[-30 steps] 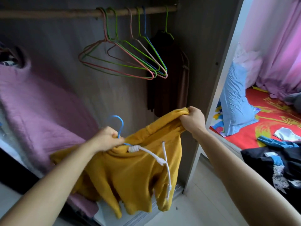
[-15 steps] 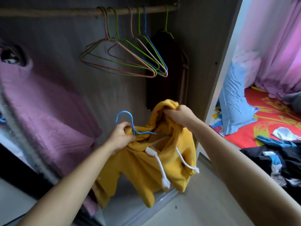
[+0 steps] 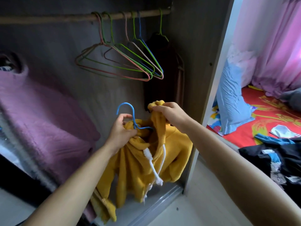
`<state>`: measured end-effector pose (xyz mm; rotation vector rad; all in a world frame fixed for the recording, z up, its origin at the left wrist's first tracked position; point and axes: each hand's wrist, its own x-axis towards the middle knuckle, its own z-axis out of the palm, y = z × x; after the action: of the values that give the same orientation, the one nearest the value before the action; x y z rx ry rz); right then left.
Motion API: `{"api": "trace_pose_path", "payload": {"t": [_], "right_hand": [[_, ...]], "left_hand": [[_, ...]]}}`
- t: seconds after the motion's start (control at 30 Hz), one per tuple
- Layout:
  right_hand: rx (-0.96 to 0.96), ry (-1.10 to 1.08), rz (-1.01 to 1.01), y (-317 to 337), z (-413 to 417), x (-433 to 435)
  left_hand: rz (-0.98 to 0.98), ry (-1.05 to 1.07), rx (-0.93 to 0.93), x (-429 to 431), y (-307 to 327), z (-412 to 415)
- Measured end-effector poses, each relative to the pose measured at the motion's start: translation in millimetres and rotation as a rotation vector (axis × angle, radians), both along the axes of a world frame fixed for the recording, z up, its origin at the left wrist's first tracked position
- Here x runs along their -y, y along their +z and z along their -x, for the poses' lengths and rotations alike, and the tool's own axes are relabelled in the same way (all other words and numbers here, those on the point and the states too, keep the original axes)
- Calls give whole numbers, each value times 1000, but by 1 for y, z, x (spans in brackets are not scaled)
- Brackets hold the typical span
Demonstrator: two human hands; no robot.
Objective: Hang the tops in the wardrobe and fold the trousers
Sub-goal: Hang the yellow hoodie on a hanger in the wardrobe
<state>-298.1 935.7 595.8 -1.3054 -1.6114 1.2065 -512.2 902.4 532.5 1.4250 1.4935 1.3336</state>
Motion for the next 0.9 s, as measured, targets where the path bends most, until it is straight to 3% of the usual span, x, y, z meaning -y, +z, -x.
{"api": "trace_pose_path", "payload": {"t": [0.13, 0.17, 0.27, 0.33, 0.43, 0.5, 0.6, 0.77, 0.83, 0.9], "right_hand": [[-245, 128, 89, -2, 6, 4], [-148, 104, 17, -5, 9, 2], [659, -19, -333, -18, 9, -8], [842, -154, -388, -29, 0, -12], [768, -212, -557, -38, -7, -7], [637, 30, -658, -38, -4, -1], [519, 375, -471, -35, 7, 14], [543, 457, -652, -41, 20, 24], [656, 413, -736, -45, 16, 21], [873, 347, -710, -53, 0, 14]], "left_hand": [[24, -18, 120, 1, 4, 14], [31, -44, 156, 3, 6, 13], [20, -75, 206, 12, 9, 5], [25, -89, 242, 19, 8, 5], [62, -119, 342, 24, 4, 13], [67, -65, 421, 23, 4, 17], [39, 56, 461, 16, 5, 18], [42, 121, 442, 9, 3, 18], [22, 171, 389, 7, 5, 19], [-78, 355, 351, 4, 10, 30]]}}
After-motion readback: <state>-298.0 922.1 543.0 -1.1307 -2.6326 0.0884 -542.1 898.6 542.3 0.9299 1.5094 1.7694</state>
